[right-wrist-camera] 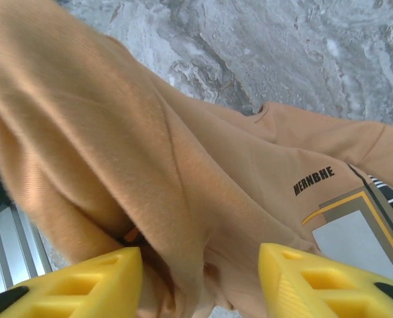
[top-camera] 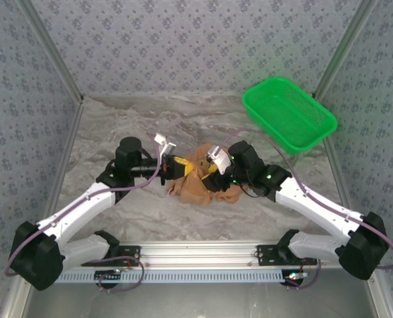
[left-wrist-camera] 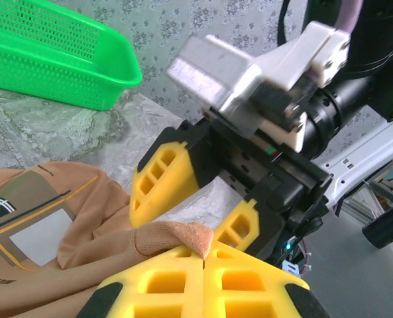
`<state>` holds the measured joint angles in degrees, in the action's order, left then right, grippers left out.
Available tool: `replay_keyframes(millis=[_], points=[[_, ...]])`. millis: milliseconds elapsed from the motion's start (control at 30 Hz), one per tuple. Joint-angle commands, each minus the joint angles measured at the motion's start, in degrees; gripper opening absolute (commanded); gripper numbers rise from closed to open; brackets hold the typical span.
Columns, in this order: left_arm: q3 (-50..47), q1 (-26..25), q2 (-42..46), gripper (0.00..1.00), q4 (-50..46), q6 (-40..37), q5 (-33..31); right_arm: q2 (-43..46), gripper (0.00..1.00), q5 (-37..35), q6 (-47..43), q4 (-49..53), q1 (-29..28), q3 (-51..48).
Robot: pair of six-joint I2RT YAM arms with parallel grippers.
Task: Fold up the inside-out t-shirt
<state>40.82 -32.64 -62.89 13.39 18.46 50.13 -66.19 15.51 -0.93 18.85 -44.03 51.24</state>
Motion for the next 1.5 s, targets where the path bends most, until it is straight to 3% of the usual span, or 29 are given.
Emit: replay_keyframes(millis=[0, 133, 200, 267, 400, 467, 533, 633, 700, 933, 1167, 1300, 1467], points=[[2.0, -0.3, 0.6, 0.0, -0.1, -1.3, 0.3, -1.5, 0.5, 2.2, -0.4, -3.6, -0.3, -0.4], [2.0, -0.4, 0.6, 0.0, -0.1, -1.3, 0.1, -3.3, 0.55, 3.1, 0.4, -7.6, -0.2, -2.0], [1.9, -0.4, 0.8, 0.0, -0.2, -1.2, -0.3, -5.1, 0.51, 3.8, 2.1, -11.6, -0.3, -3.5], [1.7, -0.4, 1.3, 0.0, -1.2, -1.4, -2.8, -6.6, 0.29, 5.7, 4.7, -13.8, 0.3, -3.3], [1.1, 1.0, 2.6, 0.0, -8.4, -1.3, -19.7, 0.9, 0.0, 11.7, 6.9, -9.5, 4.7, -3.3], [0.6, 2.2, 1.7, 0.0, -11.1, 0.2, -26.7, 5.8, 0.0, 16.1, 10.6, -13.1, 7.5, -5.8], [2.0, 2.6, -0.5, 0.1, -14.4, 0.5, -31.0, 8.2, 0.0, 20.7, 16.5, -19.2, 9.4, -8.1], [4.4, 2.6, -3.0, 0.22, -16.7, 1.3, -30.7, 7.7, 0.0, 23.0, 23.7, -30.0, 9.9, -11.1], [4.9, 2.2, -2.2, 0.37, -17.6, 2.6, -30.5, 6.2, 0.0, 22.6, 28.5, -37.0, 10.1, -13.0], [3.8, -4.4, 5.0, 0.55, -22.9, 4.3, -33.1, 1.7, 0.0, 18.8, 32.4, -45.3, 9.8, -14.6], [5.1, -9.4, 0.3, 0.54, -23.0, 3.0, -32.8, 1.4, 0.0, 18.5, 33.8, -47.0, 9.8, -14.9], [8.4, -9.4, -4.7, 0.43, -21.9, 1.7, -32.7, 1.7, 0.0, 18.6, 34.0, -47.1, 9.8, -15.3], [10.8, -9.4, -9.5, 0.42, -20.0, 1.8, -32.7, 2.4, 0.0, 19.0, 33.8, -47.2, 9.7, -15.8]])
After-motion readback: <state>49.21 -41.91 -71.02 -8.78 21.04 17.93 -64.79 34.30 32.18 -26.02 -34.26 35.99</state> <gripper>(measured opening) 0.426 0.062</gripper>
